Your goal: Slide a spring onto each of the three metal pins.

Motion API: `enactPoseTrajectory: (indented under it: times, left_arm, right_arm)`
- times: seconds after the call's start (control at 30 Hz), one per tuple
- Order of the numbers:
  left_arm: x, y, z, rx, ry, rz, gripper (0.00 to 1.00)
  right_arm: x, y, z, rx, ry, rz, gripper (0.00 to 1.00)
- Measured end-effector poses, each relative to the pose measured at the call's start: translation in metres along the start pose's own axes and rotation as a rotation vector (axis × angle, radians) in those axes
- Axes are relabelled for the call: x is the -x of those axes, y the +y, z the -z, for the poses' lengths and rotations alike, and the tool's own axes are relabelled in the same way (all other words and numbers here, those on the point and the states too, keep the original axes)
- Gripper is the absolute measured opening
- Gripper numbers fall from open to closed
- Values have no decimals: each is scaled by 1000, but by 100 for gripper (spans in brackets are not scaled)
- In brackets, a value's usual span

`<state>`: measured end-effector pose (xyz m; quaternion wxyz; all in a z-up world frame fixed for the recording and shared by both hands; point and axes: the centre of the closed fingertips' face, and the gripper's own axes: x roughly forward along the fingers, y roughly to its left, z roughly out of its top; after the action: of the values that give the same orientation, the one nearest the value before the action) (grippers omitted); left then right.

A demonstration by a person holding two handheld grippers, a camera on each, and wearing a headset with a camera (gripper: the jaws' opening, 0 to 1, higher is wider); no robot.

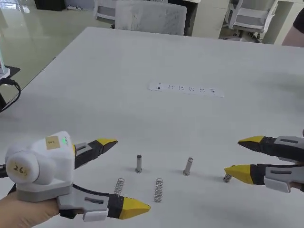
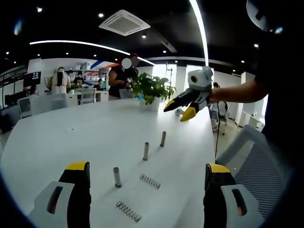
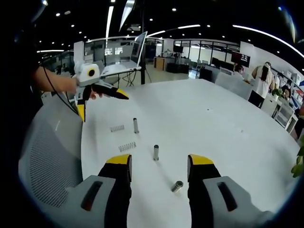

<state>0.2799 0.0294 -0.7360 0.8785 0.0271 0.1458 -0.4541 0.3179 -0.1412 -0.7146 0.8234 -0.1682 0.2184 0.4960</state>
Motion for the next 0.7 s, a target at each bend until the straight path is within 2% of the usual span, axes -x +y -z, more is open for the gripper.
enactPoseTrajectory:
  times: [0.33,0.47,0.7]
  left_arm:
    - [1,0,-5,-3,-9,-2,97]
    - [1,-1,-3,-2,-7,-1,97]
    - [1,-3,-1,1,-5,4,97]
  right_arm:
    - [1,13,13,-25,6,-11,44]
    - [-1,29,15,-20,14,-36,43]
    - [-11,46,23,-34,31,-67,42]
